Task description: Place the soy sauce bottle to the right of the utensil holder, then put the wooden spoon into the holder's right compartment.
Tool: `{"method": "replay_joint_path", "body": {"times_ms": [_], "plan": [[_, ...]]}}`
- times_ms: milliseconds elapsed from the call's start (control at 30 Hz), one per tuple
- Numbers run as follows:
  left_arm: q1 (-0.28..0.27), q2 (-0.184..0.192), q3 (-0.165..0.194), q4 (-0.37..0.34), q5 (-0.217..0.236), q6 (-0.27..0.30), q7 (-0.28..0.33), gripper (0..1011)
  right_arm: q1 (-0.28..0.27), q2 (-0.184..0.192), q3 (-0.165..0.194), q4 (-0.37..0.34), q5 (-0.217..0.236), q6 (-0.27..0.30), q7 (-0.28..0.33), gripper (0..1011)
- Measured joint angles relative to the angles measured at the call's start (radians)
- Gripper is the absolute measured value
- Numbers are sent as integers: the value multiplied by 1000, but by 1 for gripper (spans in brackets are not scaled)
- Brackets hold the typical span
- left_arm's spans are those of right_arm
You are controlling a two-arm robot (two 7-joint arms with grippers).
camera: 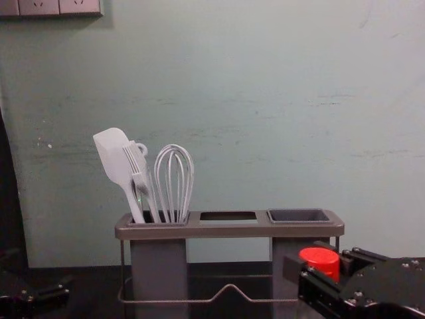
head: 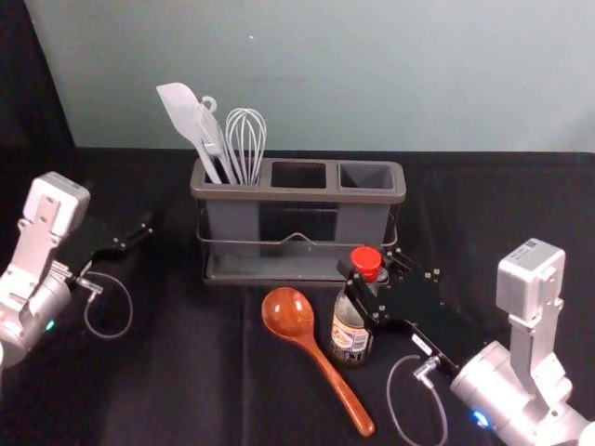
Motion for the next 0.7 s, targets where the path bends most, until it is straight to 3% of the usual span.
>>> {"method": "replay_joint_path", "body": {"times_ms": [333, 700], "plan": [[0, 0, 0, 0, 0, 0, 0, 1000, -51, 4, 46, -62, -2, -13, 9, 381], [0, 0, 0, 0, 0, 0, 0, 1000, -112, 44, 159, -99, 14, -28, 16, 381]]}}
